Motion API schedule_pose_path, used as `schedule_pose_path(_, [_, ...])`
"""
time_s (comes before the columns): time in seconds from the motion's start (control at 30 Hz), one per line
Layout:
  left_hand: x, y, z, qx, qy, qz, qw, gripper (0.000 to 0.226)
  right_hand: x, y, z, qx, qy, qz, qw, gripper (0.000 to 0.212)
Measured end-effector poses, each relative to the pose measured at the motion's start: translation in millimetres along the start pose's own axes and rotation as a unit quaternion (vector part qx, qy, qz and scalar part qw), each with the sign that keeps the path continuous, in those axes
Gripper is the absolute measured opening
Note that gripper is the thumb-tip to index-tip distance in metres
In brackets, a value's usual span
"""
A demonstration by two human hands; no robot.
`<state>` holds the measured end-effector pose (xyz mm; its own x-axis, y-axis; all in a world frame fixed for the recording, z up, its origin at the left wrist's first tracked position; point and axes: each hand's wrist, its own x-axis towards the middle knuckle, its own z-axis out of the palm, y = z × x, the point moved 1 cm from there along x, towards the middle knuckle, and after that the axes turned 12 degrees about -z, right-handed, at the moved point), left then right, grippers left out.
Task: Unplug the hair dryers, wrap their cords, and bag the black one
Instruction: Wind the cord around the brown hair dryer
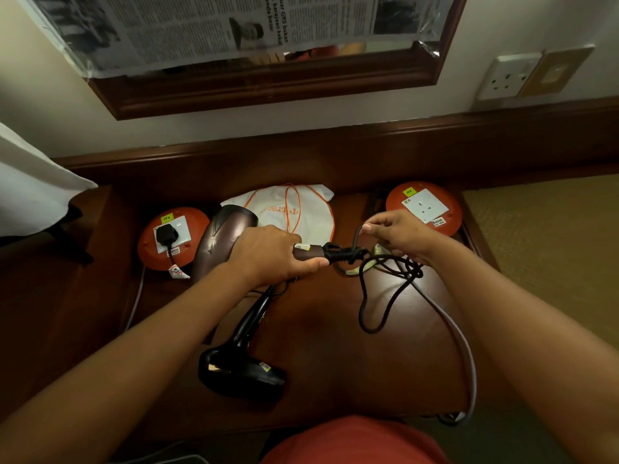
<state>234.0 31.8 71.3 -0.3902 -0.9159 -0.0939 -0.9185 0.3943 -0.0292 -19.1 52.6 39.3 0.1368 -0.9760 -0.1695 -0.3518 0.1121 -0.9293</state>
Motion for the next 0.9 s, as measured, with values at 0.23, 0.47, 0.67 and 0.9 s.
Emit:
schedule_pose_path(0.23, [-3.4, -0.5, 4.1, 0.039, 0.004, 0.007, 0.999, 0.067, 2.5, -19.2, -11.3, -0.083, 0.017, -0.030, 0.996, 0.008])
schedule_pose_path(0.47, [-0.7, 4.7, 12.2, 0.052, -0.021, 0.001, 0.998, 0.073, 4.3, -35.2, -15.4, -0.175, 0.045, -0.090, 0.979, 0.012])
schedule_pose_path(0.67, [3.9, 7.9, 23.0, 0.053, -0.035, -0.023, 0.998, 0.074, -14.9, -47.3, -12.1, -0.170, 0.037, -0.106, 0.979, 0.003])
schedule_pose_path(0.9, [8.7, 8.9, 33.7, 0.024, -0.031, -0.090, 0.995, 0.071, -45.3, -46.9, 1.4, -0.136, 0.021, -0.092, 0.986, 0.005])
